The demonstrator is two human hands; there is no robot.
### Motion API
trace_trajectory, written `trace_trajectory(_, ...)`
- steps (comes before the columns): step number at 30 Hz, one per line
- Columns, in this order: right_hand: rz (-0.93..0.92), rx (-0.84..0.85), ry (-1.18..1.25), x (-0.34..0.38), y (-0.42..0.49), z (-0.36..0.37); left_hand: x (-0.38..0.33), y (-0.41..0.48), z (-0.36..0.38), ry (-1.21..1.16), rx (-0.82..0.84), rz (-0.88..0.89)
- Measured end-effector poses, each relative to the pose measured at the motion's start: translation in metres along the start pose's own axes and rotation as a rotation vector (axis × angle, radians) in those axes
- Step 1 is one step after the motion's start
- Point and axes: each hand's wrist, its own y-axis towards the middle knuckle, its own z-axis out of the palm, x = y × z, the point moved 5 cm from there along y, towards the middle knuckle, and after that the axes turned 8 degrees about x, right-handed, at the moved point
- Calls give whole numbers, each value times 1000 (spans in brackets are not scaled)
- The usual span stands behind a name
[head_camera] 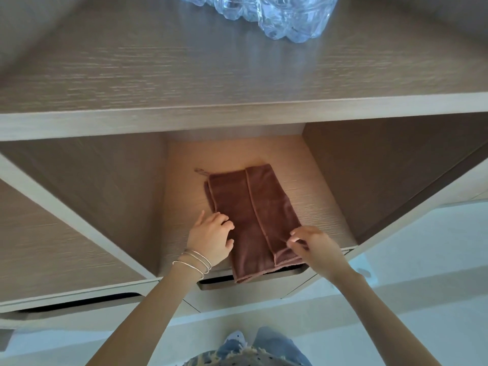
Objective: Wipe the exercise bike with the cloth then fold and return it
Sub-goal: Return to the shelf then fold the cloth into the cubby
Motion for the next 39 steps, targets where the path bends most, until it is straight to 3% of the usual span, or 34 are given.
trace_trajectory(3, 173, -178, 57, -22, -7, -16, -4, 11, -15, -31, -112, 23)
trace_trajectory(5, 228, -153, 98, -26, -7, -14, -10, 30, -23, -87, -158, 77)
trace_trajectory(10, 296, -16, 241, -31, 5, -5, -26, 86, -18, 25, 35, 203)
trace_trajectory(13, 292, 37, 180, -36, 17, -12, -19, 93, -7, 77, 83, 165)
trace_trajectory(20, 258, -1, -12, -46, 70, -49, -25, 53, -15, 211, -96, -68)
trace_trajectory(24, 80, 29, -149, -36, 103, -55, -15, 63, -20, 132, 4, -161)
trace_trajectory(27, 84, 134, -146, -43, 114, -63, -2, 90, -36, 100, -32, -92)
trace_trajectory(32, 108, 324, -113, -49, 113, -67, 8, 124, -34, 165, 195, 26)
trace_trajectory(39, 70, 221, -67, -51, 119, -76, 16, 138, -40, 132, 215, 43)
